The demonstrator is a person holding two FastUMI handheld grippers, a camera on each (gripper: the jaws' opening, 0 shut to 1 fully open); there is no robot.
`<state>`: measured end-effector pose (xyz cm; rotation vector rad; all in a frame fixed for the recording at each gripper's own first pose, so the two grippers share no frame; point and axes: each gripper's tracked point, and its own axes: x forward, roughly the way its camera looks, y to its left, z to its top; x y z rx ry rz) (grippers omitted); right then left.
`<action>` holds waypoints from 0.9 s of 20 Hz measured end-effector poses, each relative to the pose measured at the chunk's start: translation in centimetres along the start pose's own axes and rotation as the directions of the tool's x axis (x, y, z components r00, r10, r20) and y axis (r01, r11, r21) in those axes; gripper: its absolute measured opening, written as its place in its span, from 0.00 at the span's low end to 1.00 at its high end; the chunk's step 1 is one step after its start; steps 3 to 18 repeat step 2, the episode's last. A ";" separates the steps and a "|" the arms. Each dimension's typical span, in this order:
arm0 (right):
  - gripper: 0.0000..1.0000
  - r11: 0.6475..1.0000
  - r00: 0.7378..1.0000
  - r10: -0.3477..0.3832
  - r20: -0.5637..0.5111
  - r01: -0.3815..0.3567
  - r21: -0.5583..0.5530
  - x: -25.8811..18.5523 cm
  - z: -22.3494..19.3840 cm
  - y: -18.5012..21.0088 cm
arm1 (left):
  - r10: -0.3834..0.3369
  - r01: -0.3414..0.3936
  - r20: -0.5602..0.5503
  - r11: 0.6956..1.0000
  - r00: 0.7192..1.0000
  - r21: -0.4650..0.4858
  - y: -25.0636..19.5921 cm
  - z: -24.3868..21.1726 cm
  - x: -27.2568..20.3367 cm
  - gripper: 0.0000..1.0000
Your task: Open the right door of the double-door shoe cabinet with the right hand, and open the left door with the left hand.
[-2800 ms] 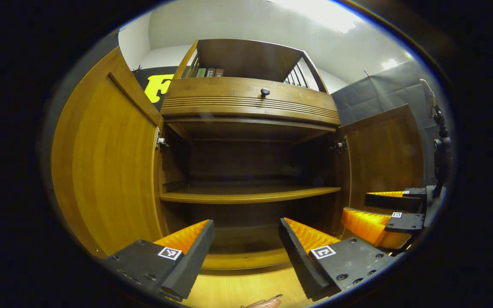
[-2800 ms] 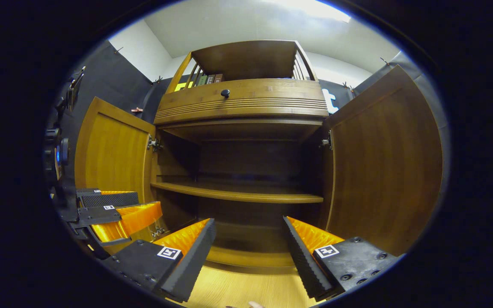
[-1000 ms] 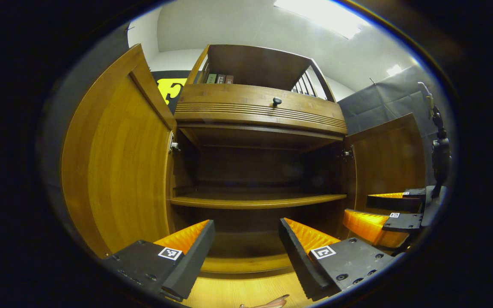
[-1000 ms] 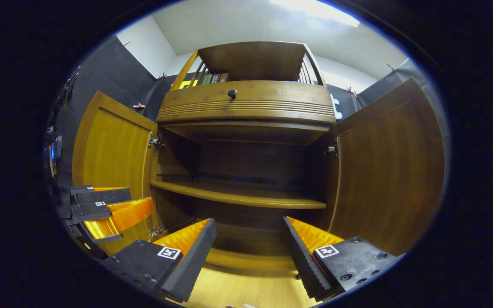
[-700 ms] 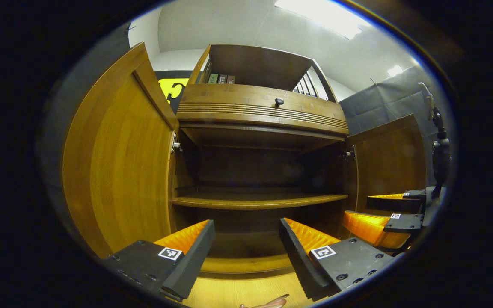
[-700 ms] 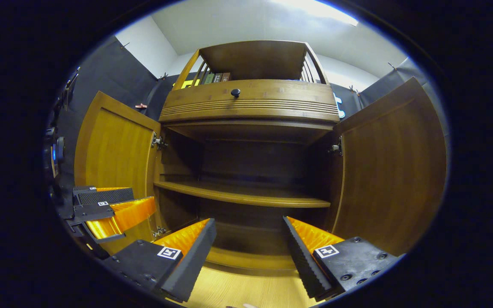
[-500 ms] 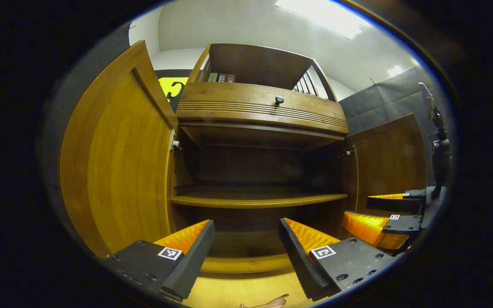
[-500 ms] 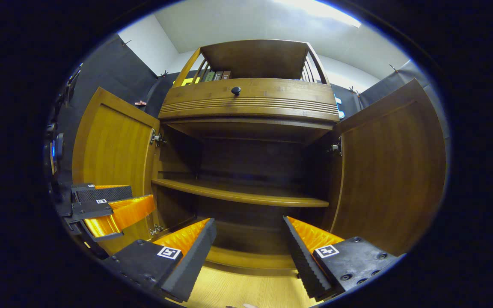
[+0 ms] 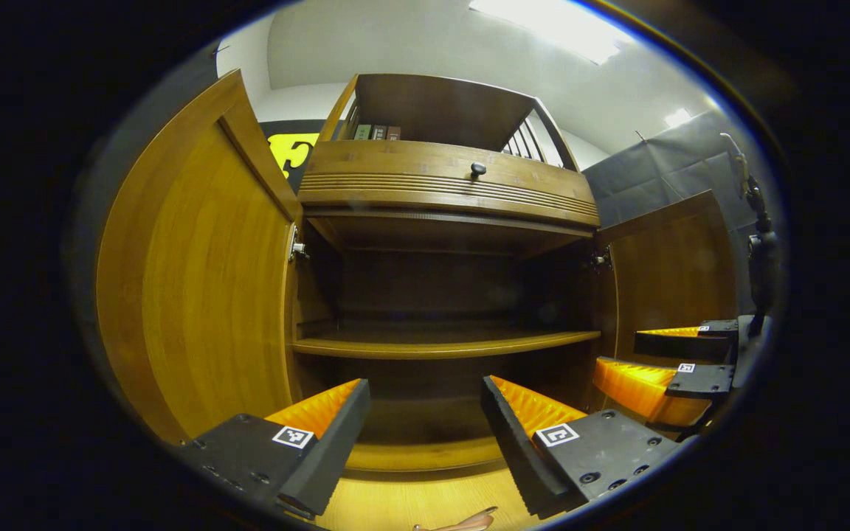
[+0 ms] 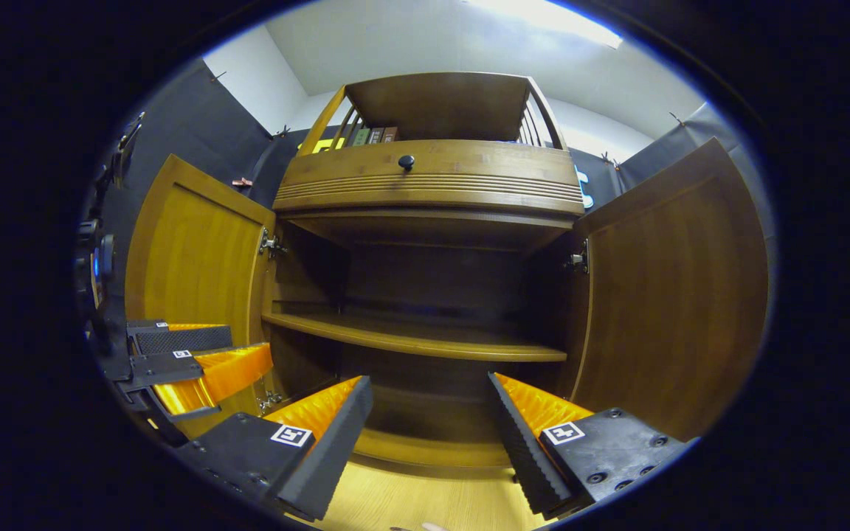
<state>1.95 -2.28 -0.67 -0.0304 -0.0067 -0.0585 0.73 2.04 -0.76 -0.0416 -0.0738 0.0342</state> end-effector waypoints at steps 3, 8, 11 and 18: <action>0.97 1.000 1.000 0.003 0.013 -0.004 0.012 0.1 0.4 -0.1 | 0.001 -0.001 0.007 1.000 1.000 0.005 -0.1 0.2 0.1 0.93; 0.97 1.000 1.000 0.003 0.013 -0.004 0.012 0.1 0.4 -0.1 | 0.001 -0.001 0.007 1.000 1.000 0.005 -0.1 0.2 0.1 0.93; 0.97 1.000 1.000 0.003 0.013 -0.004 0.012 0.1 0.4 -0.1 | 0.001 -0.001 0.007 1.000 1.000 0.005 -0.1 0.2 0.1 0.93; 0.97 1.000 1.000 0.003 0.013 -0.004 0.012 0.1 0.4 -0.1 | 0.001 -0.001 0.007 1.000 1.000 0.005 -0.1 0.2 0.1 0.93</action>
